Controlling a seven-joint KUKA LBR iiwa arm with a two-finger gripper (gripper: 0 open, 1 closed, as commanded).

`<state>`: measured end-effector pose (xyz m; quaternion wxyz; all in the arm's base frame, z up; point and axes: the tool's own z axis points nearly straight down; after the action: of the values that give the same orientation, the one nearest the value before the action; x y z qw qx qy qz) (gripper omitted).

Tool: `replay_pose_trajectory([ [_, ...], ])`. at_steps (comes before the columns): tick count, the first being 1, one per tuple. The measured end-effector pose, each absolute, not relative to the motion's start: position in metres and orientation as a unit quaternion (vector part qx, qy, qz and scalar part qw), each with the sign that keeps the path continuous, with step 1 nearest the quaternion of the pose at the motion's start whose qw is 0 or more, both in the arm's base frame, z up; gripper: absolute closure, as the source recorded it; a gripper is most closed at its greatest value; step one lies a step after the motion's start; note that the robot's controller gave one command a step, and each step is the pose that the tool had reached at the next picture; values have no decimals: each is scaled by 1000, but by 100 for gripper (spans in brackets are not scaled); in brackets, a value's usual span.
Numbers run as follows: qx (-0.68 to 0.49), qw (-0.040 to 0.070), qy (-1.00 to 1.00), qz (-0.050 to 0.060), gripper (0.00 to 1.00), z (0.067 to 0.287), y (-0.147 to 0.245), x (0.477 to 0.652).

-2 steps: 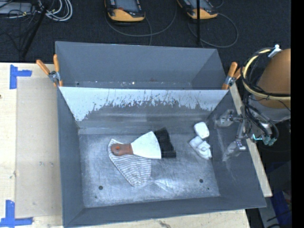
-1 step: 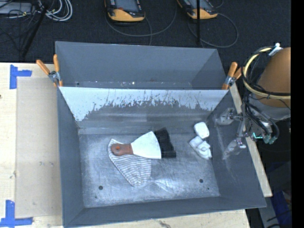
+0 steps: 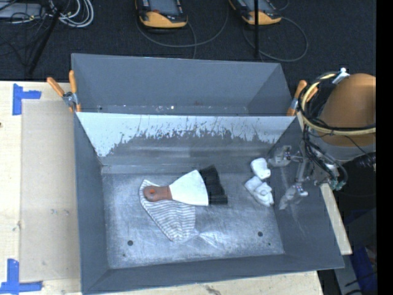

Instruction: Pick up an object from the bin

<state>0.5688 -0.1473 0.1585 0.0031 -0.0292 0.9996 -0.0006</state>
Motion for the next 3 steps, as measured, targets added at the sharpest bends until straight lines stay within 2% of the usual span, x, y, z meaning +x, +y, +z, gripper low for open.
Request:
replay_pose_trajectory([
  [1, -92, 1, 996, 0, 0, 90, -148, 582],
  [2, -116, -5, 993, 3, 100, 75, -152, 618],
  [3, -116, -6, 993, 3, 100, 75, -153, 617],
])
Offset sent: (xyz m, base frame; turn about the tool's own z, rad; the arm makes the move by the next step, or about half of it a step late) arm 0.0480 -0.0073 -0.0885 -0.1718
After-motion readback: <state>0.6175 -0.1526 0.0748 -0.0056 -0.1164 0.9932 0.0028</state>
